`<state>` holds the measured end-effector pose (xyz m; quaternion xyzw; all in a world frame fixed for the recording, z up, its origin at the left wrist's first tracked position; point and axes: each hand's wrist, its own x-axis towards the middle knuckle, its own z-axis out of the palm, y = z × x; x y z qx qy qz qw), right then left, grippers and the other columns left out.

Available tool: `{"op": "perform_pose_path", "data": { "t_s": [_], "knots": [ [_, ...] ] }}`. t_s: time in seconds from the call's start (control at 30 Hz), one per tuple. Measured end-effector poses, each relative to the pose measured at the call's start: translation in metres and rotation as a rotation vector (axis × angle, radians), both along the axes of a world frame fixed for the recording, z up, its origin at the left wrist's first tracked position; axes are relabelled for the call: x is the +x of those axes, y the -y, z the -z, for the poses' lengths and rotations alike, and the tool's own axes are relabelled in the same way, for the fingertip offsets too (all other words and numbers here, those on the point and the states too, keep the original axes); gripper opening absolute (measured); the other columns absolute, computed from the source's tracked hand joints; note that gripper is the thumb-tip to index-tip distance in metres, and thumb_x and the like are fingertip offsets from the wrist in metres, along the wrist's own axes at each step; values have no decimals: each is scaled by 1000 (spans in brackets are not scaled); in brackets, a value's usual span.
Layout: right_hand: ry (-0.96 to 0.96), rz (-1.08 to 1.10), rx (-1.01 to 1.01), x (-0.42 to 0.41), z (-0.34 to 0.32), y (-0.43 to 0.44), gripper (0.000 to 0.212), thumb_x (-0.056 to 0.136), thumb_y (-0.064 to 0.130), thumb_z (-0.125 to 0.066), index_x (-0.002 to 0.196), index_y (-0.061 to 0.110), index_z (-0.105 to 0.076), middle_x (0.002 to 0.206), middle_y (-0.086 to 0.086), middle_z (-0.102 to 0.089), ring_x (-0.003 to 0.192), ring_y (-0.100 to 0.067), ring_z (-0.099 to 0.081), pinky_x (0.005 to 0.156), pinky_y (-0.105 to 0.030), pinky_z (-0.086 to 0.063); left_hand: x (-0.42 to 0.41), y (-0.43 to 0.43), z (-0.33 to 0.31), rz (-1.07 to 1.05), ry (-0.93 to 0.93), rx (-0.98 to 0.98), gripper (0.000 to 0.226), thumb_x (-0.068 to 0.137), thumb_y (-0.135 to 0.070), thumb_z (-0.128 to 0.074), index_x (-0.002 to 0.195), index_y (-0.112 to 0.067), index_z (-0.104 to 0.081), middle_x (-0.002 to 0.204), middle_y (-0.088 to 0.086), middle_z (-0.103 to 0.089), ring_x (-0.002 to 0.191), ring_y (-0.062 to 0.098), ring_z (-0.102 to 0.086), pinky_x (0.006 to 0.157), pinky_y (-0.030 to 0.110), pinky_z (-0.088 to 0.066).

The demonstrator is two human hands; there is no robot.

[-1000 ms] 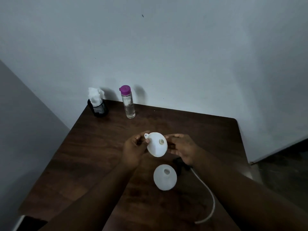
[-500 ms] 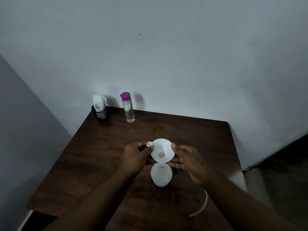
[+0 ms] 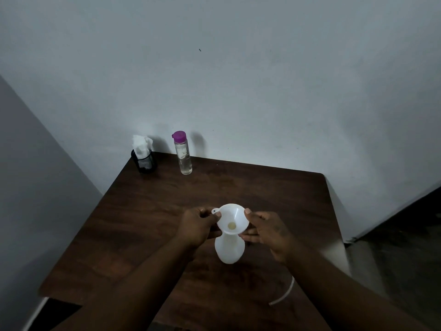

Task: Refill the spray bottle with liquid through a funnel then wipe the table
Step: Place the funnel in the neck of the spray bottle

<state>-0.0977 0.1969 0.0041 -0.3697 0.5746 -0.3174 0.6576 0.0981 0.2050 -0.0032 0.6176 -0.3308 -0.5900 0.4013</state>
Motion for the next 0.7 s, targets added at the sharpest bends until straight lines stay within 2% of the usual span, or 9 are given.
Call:
{"op": "perform_pose_path", "data": {
  "t_s": [0.1,0.2,0.33,0.4,0.5,0.6,0.7],
  "knots": [
    [-36,-19,6,1,7,-2,36,96,34,-62,113,2,-68,99,-17,-75,84,-26,-77,74,-35,-63,0,-2,6,11,13,20,19,95,-11,-68,113,-3,-72,107,14,-77,94,27,-76,72,36,-65],
    [-67,-22,-15,2,11,-4,31,97,32,-61,108,4,-70,98,-18,-74,81,-26,-76,67,-28,-61,1,-1,12,35,57,44,24,95,-12,-69,117,-4,-70,110,13,-76,97,27,-75,75,39,-65],
    [-139,-13,-74,1,15,-2,30,98,28,-60,104,1,-72,90,-25,-69,74,-24,-67,64,-28,-60,2,-1,12,69,69,32,26,95,-14,-69,119,-4,-69,107,13,-76,96,28,-75,71,35,-64],
    [-142,-33,-80,0,15,-3,29,98,27,-60,107,2,-72,96,-27,-70,79,-25,-69,65,-29,-60,2,-1,11,92,96,20,25,95,-14,-69,118,-3,-69,106,13,-76,94,28,-75,68,33,-63],
    [-119,-48,-83,-2,15,-3,30,98,30,-59,107,4,-73,100,-18,-74,90,-28,-73,66,-30,-61,5,-2,8,103,122,5,23,94,-18,-71,113,-6,-71,105,14,-75,92,28,-75,63,29,-60],
    [-102,-25,-73,-2,11,0,31,98,30,-60,102,3,-74,96,-16,-75,85,-25,-74,62,-29,-60,8,0,5,103,171,-16,19,93,-24,-72,105,-10,-73,98,14,-75,81,22,-73,57,26,-58],
    [-160,-62,-102,-2,8,6,32,98,32,-60,94,4,-75,91,-16,-75,76,-20,-74,58,-28,-59,13,6,5,70,197,-16,21,92,-31,-74,98,-11,-73,89,13,-74,72,19,-68,59,32,-59]
  ]
}}
